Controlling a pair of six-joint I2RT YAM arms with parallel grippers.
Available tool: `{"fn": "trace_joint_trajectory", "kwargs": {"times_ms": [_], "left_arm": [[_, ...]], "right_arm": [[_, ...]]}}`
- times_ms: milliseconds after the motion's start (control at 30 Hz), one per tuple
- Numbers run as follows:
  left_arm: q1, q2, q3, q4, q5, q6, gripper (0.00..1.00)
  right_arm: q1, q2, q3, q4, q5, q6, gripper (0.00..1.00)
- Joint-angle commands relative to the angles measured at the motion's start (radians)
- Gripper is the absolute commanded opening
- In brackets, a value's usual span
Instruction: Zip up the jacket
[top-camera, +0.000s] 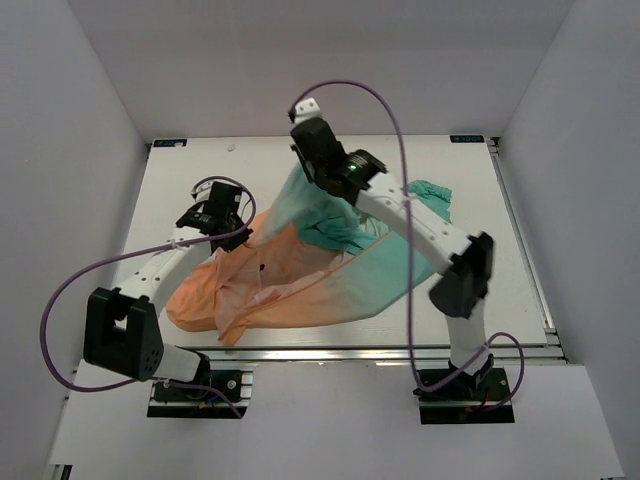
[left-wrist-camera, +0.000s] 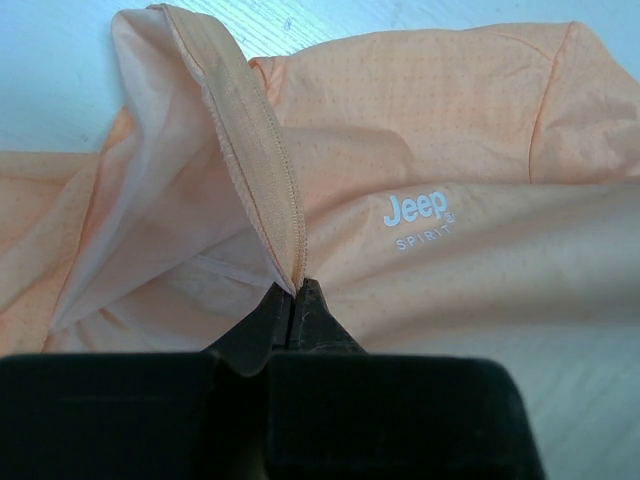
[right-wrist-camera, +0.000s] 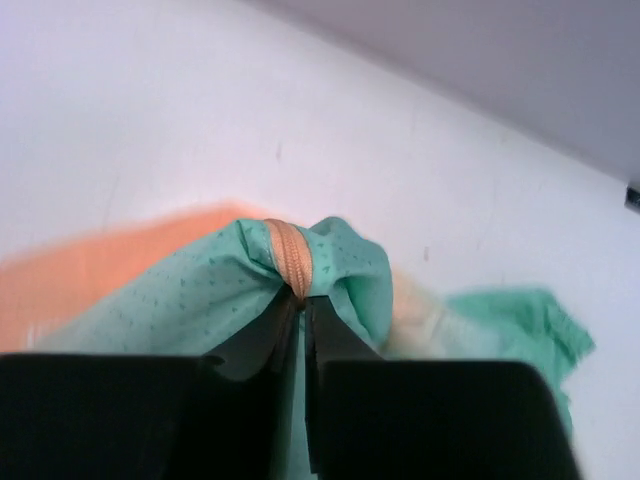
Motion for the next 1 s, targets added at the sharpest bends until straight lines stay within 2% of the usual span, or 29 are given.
{"fn": "trace_joint_trajectory", "kwargs": {"times_ms": [0, 33, 100, 133, 200, 300, 333, 367, 467, 500, 667, 967], "left_arm": [[0.003, 0.047, 0.058, -0.026, -0.027, -0.029, 0.0], [0.005, 0.057, 0.063, -0.029, -0.028, -0.034, 0.0], [0.005, 0.083, 0.063, -0.03, -0.012, -0.039, 0.0], [0.003, 0.091, 0.064, -0.035, -0.009, -0.039, 0.0], [0.005, 0.106, 0.06, -0.043, -0.006, -0.039, 0.0], [0.003, 0.11, 0.05, -0.029, 0.0, -0.036, 0.0], [0.005, 0.111, 0.049, -0.029, 0.0, -0.034, 0.0], [0.003, 0.111, 0.052, -0.033, -0.005, -0.034, 0.0], [0.003, 0.11, 0.061, -0.052, -0.026, -0.031, 0.0], [0.003, 0.11, 0.066, -0.076, -0.04, -0.033, 0.0], [0.003, 0.102, 0.075, -0.115, -0.09, -0.036, 0.0], [0.003, 0.142, 0.066, -0.113, -0.046, -0.031, 0.0]], "right_arm": [[-0.012, 0.222, 0.191, 0.352, 0.242, -0.207, 0.07], [-0.009, 0.249, 0.181, 0.468, 0.262, -0.35, 0.26], [-0.006, 0.279, 0.131, 0.647, 0.303, -0.45, 0.66], [-0.003, 0.28, 0.109, 0.689, 0.302, -0.476, 0.79], [-0.001, 0.265, 0.114, 0.572, 0.257, -0.412, 0.87], [-0.009, 0.149, -0.032, 0.42, 0.133, -0.268, 0.89], [-0.011, 0.108, -0.154, 0.409, 0.095, -0.246, 0.89], [-0.009, 0.025, -0.22, 0.423, 0.071, -0.223, 0.89], [-0.026, -0.083, -0.415, 0.449, -0.032, -0.171, 0.89], [-0.038, -0.089, -0.435, 0.438, -0.073, -0.153, 0.89], [-0.126, -0.008, -0.411, 0.352, -0.141, -0.128, 0.88], [-0.222, 0.26, -0.149, 0.285, -0.222, -0.1, 0.84]]}}
